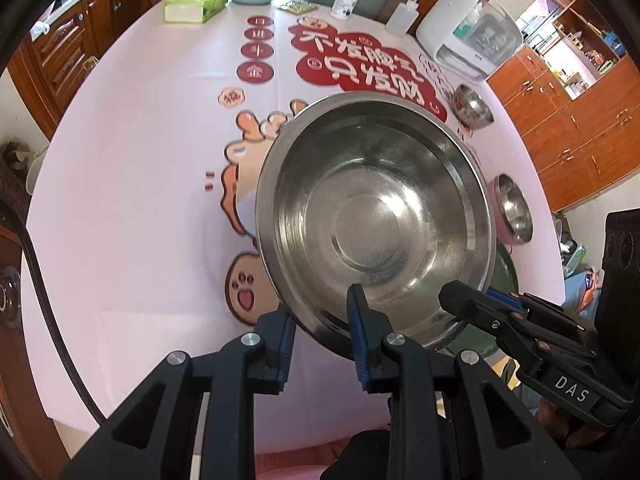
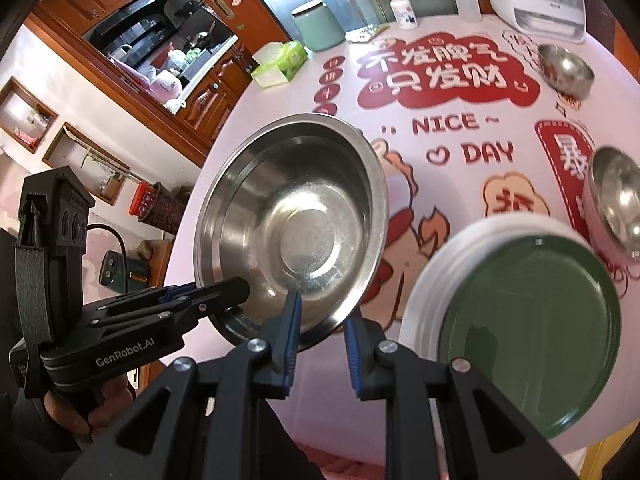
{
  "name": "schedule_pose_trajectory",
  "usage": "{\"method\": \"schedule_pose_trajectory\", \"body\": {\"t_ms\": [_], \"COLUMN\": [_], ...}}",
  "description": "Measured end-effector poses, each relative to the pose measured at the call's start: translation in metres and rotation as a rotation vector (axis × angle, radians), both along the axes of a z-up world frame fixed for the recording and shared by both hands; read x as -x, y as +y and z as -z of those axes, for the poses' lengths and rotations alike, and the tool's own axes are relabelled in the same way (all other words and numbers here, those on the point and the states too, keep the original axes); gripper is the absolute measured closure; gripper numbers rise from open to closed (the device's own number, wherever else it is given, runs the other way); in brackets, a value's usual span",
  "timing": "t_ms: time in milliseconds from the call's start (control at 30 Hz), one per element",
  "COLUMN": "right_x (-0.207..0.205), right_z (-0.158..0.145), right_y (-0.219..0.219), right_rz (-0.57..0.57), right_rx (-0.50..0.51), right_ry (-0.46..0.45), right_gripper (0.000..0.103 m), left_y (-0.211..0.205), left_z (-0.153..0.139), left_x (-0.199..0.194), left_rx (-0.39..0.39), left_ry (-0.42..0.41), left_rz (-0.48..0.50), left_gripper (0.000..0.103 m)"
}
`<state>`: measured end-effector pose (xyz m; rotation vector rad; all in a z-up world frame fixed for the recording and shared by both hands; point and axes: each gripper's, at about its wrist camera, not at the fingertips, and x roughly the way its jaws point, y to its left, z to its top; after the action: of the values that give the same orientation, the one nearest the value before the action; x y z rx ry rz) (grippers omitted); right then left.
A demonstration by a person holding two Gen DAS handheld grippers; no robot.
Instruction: Organize plates and bowls
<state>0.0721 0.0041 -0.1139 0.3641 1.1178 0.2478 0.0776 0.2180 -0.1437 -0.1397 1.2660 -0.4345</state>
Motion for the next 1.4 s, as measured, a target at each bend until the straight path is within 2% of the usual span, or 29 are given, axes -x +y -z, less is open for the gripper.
{"method": "schedule_pose_trajectory", "body": {"t_ms": [733,1133,1400], "right_x": [0.029,0.031,0.034], "right_z": [0.063,0.069,0.069], "right_y": [0.011,0.009,0.004], "right_rz": [0.016,0.031,0.045], "right_rx": [-0.049,-0.037,-0.026], "right_ry": [0.215,0.241,0.249], "right_gripper": [0.082,0.080,0.078], "left_y": [0.008,0.003,-0.003], "left_z": [0.070,0.077,0.069], "left_x": [0.029,0.030,0.030], "left_rx": [-0.055,-0.078,-0.122], "left_ry": [0.198,0.210,0.184], "left_rz": [0.011,0.059,0.091], "left_gripper": [0.079,0.078,0.074]}}
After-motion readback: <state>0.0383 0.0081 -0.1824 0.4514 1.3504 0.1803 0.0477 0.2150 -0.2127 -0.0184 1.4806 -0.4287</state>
